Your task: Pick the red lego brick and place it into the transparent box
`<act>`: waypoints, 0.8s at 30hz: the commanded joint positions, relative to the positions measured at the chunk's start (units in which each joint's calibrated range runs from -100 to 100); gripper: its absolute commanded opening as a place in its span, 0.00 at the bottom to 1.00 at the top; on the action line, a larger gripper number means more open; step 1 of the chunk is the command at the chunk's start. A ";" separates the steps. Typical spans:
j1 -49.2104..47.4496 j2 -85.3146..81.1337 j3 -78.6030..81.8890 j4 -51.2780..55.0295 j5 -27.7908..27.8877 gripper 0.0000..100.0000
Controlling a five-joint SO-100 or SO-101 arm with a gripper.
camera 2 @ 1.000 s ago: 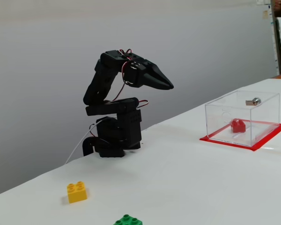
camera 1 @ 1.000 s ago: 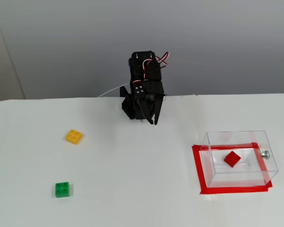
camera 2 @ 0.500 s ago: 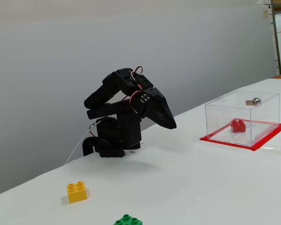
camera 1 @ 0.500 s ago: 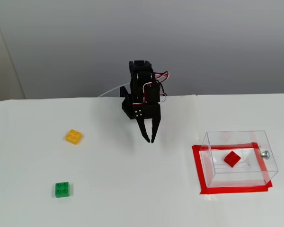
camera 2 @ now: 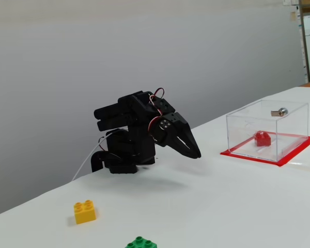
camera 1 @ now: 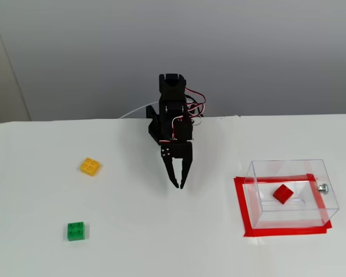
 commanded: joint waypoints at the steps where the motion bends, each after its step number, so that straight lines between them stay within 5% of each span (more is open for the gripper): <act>1: -0.75 -0.51 1.04 -0.34 0.03 0.02; 11: -1.12 -0.51 0.86 1.66 -0.02 0.02; 24: -1.35 -0.59 -5.47 22.72 -0.07 0.02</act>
